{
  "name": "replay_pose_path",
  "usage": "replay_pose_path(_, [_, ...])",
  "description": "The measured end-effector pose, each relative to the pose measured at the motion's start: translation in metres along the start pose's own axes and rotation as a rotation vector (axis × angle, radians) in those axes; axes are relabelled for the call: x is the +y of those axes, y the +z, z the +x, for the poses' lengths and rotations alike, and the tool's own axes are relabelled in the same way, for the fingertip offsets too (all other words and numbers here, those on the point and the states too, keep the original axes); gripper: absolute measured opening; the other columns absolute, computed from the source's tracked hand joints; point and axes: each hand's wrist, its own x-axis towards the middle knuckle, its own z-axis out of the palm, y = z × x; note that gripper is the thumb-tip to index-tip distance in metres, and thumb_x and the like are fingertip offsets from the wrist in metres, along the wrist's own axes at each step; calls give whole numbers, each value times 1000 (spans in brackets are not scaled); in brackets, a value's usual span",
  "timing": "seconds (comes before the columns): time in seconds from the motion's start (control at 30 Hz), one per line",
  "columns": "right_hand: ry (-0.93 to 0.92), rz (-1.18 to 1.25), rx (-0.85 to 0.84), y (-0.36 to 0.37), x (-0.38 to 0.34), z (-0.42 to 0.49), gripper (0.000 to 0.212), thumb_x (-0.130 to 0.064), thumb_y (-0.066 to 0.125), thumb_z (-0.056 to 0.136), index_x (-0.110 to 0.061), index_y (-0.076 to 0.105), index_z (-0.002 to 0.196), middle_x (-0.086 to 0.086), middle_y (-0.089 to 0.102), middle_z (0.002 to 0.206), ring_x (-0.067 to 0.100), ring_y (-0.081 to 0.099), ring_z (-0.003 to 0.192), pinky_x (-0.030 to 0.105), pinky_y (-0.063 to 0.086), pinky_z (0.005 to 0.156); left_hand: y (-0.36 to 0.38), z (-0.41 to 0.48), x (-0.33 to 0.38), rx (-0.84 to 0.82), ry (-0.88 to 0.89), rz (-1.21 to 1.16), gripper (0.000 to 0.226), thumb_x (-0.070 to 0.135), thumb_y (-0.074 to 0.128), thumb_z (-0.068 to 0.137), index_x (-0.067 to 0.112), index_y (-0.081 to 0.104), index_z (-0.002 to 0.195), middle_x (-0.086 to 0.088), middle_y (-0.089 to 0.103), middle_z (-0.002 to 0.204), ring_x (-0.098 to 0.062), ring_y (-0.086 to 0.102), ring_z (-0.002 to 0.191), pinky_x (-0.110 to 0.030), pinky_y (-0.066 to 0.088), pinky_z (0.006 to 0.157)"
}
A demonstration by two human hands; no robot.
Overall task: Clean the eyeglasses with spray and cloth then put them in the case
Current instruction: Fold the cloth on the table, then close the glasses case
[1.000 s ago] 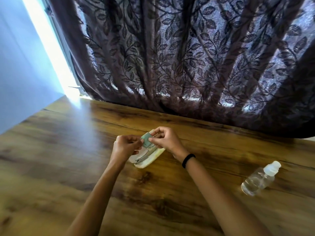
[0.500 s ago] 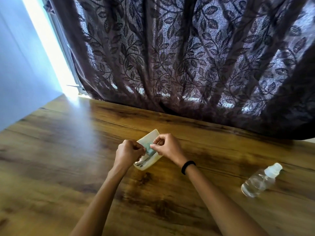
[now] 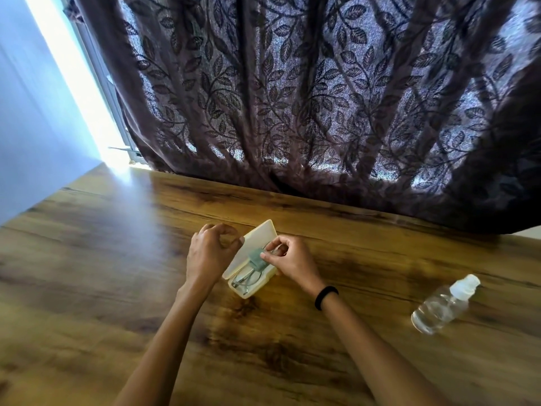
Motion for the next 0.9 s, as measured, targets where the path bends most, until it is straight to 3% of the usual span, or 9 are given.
replay_pose_path(0.07, [-7, 22, -6, -1, 1, -1, 18, -22, 71, 79, -9, 64, 90, -6, 56, 71, 11, 54, 62, 22, 47, 54, 3, 2, -6, -126, -48, -65, 32, 39, 68, 81, 19, 66, 105, -1, 65, 103, -19, 62, 92, -40, 54, 77])
replay_pose_path(0.13, [-14, 56, 1, -2, 1, -2, 17, -22, 69, 81, -9, 64, 90, -5, 57, 71, 8, 53, 59, 19, 46, 51, 6, 2, -10, -187, -43, -88, 33, 42, 66, 81, 21, 64, 106, 4, 65, 101, -13, 62, 87, -32, 54, 71])
replay_pose_path(0.27, [-118, 69, 33, -8, 2, -8, 13, -20, 70, 80, -13, 64, 89, -11, 52, 69, 1, 48, 59, 13, 43, 51, 9, 2, -13, -218, -41, -130, 31, 39, 66, 82, 23, 63, 108, 9, 59, 96, -7, 57, 81, -24, 47, 61])
replay_pose_path(0.4, [-247, -64, -64, -6, 5, -16, 18, -23, 74, 76, -18, 65, 91, -11, 51, 81, 1, 47, 67, 9, 43, 58, 10, 4, -16, -229, -52, -200, 19, 31, 65, 85, 25, 61, 103, 8, 62, 91, 4, 56, 75, -14, 44, 50])
replay_pose_path(0.57, [-267, -99, -134, 6, 9, -22, 36, -26, 77, 71, -23, 63, 104, -4, 54, 101, 5, 51, 84, 16, 50, 69, 11, 5, -14, -247, -75, -291, 8, 29, 61, 88, 28, 62, 95, 4, 69, 90, -8, 67, 76, -22, 51, 55])
replay_pose_path(0.73, [-274, -158, -102, 7, 19, -27, 57, -28, 77, 71, -27, 48, 120, -8, 41, 119, 5, 41, 110, 21, 45, 91, 7, 2, -10, -279, -149, -349, 25, 43, 49, 92, 26, 65, 98, 6, 68, 91, -11, 66, 78, -31, 56, 61])
replay_pose_path(0.83, [-250, -191, -9, -1, 28, -30, 56, -29, 77, 70, -23, 47, 116, -6, 43, 119, 5, 42, 109, 19, 45, 90, 5, 2, -12, -319, -202, -368, 30, 43, 46, 94, 24, 63, 109, 5, 67, 96, -8, 65, 79, -19, 49, 52])
replay_pose_path(0.9, [-229, -190, 44, -6, 32, -31, 54, -31, 78, 69, -21, 48, 113, -7, 43, 114, 4, 42, 102, 14, 43, 84, 5, 3, -13, -351, -279, -435, 29, 41, 45, 95, 24, 60, 113, 1, 67, 100, -15, 68, 80, -27, 54, 56])
